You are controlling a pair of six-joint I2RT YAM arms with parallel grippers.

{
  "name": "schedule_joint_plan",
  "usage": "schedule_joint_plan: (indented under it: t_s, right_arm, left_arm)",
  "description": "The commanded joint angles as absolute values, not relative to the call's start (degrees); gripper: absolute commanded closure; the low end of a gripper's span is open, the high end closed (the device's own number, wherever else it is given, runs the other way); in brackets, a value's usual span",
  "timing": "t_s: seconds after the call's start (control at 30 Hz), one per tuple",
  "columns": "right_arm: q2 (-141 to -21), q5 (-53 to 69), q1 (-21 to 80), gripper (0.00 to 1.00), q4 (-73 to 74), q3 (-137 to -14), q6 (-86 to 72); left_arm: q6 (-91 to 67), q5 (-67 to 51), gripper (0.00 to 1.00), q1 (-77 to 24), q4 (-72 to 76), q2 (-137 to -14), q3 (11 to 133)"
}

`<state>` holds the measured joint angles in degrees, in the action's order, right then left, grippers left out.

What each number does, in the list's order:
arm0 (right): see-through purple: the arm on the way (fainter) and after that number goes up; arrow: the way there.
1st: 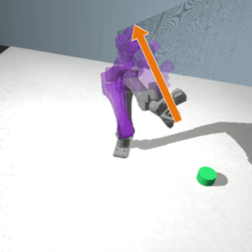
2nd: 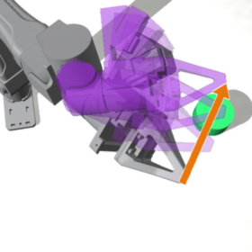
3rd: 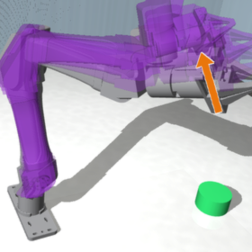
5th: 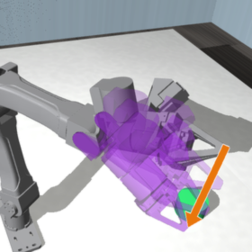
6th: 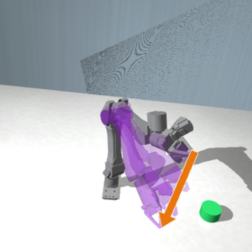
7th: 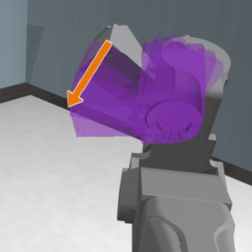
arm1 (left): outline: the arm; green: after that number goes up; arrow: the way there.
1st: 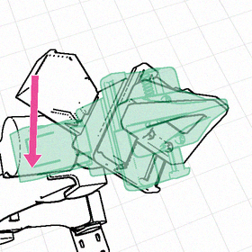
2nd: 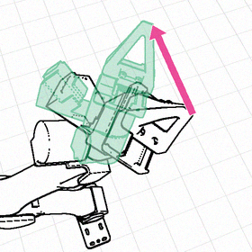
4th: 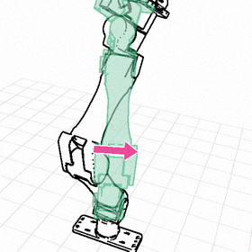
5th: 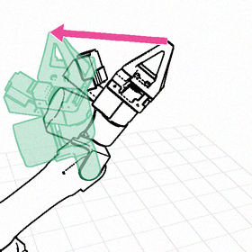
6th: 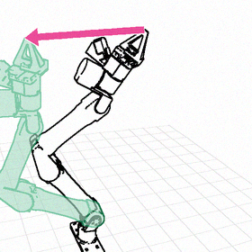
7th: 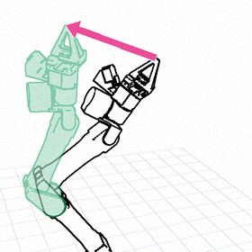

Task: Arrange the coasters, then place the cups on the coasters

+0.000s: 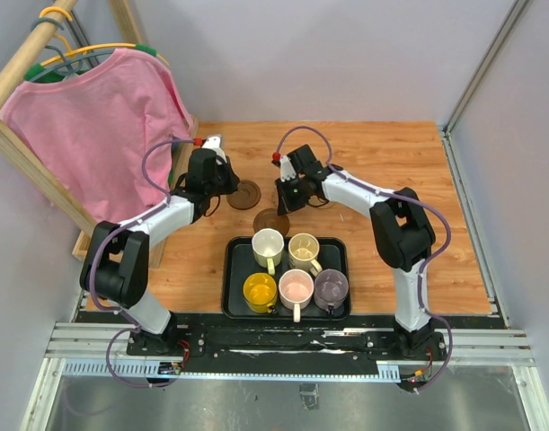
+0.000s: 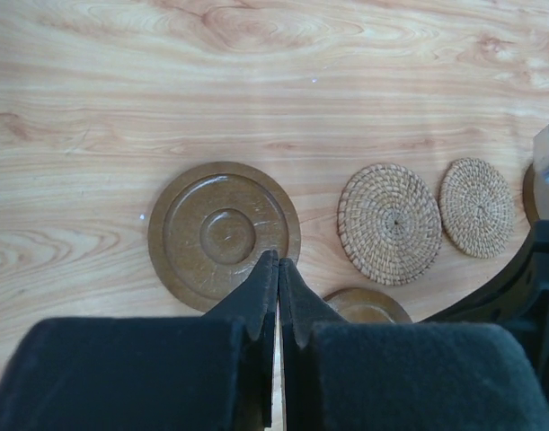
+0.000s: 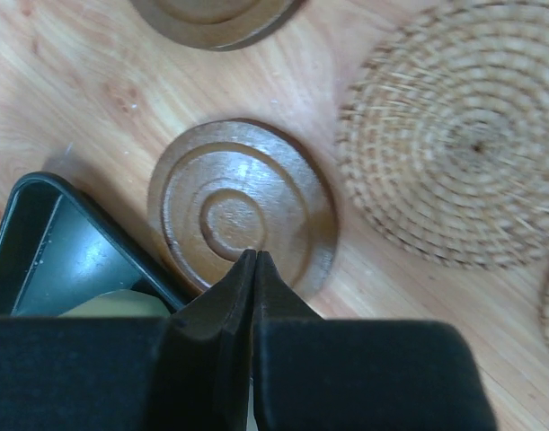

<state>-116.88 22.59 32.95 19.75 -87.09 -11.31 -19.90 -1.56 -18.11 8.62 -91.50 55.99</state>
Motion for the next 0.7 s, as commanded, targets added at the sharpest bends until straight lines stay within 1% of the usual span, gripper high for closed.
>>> schedule_joint_plan:
  t_s: [0.0, 0.27, 0.5, 0.67]
  right_arm:
    - [-119.82, 25.61, 36.08, 0.99, 22.57, -90.49, -9.93]
    - [-122.57, 23.07, 37.78, 0.99, 25.55, -91.25, -11.29]
    - [-122.62, 12.89, 37.50, 0.99, 30.39, -89.24, -12.98]
    - [-121.98, 7.38, 35.08, 0.99, 32.32, -86.34, -15.31]
  left_arm:
    - [-20.51, 0.86, 0.98, -18.11, 8.22, -89.74, 54.96]
    - [-20.74, 2.19, 0.97, -17.89, 7.65, -89.04, 54.40]
    - [-20.99, 1.83, 0.97, -17.43, 7.97, -89.79, 54.66]
    - [-21.16, 1.37, 0.97, -17.49, 8.11, -90.35, 55.05]
